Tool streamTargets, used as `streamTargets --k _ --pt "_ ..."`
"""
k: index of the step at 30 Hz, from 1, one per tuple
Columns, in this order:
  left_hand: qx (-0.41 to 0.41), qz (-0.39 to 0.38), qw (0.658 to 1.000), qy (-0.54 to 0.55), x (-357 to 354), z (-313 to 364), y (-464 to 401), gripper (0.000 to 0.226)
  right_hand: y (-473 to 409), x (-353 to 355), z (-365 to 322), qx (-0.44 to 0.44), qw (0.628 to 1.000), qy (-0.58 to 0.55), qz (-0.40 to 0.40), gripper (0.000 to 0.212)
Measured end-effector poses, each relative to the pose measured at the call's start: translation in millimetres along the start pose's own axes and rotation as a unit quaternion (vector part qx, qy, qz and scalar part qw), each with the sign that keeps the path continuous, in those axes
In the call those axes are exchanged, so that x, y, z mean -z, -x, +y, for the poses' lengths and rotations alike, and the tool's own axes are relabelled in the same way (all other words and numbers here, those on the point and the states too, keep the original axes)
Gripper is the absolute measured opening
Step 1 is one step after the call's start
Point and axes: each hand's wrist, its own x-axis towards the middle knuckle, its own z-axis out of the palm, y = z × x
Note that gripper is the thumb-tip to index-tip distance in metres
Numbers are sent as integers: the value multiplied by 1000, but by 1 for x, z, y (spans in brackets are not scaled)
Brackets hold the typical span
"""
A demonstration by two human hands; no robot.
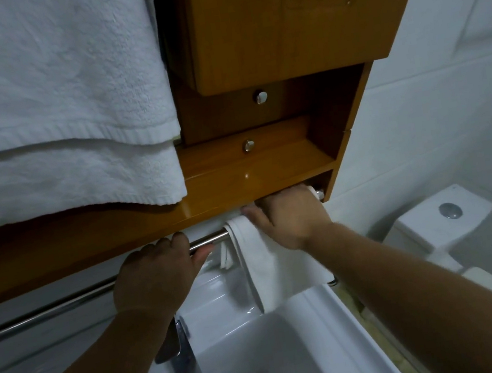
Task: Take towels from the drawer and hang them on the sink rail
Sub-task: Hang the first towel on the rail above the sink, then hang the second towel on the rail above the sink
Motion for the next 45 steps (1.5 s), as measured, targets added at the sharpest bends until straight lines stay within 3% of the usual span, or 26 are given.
streamTargets --k 2,6,9,15,25,29,33,35,39,42,45 --pt "-2 -1 1000 12 0 0 0 57 16 -12 -13 -9 997 45 55 58" --pt "-1 7 1000 24 1 1 -1 57 26 -21 -30 -57 994 34 82 61" --pt "0 4 999 32 2 0 0 58 8 -12 -26 -47 997 19 60 63" --pt "-3 -20 1000 20 6 0 0 56 -10 6 -11 -4 998 -27 -58 66" --pt "9 -73 997 33 16 1 2 46 11 4 -21 -27 998 43 -35 76" --pt "24 -137 987 86 30 3 11 21 29 6 -30 -20 999 37 2 62" --pt "13 -180 976 122 63 5 46 74 51 2 -43 -5 998 4 57 51" --pt "0 -160 979 125 80 8 70 77 64 -6 -50 7 996 -10 85 48" --pt "44 -131 975 173 99 15 132 63 98 -30 -70 46 989 -48 133 41" --pt "80 -210 957 181 94 17 188 58 129 -59 -92 61 989 -91 97 25" --pt "114 -282 936 175 77 14 238 53 157 -91 -114 50 991 -118 -32 21"
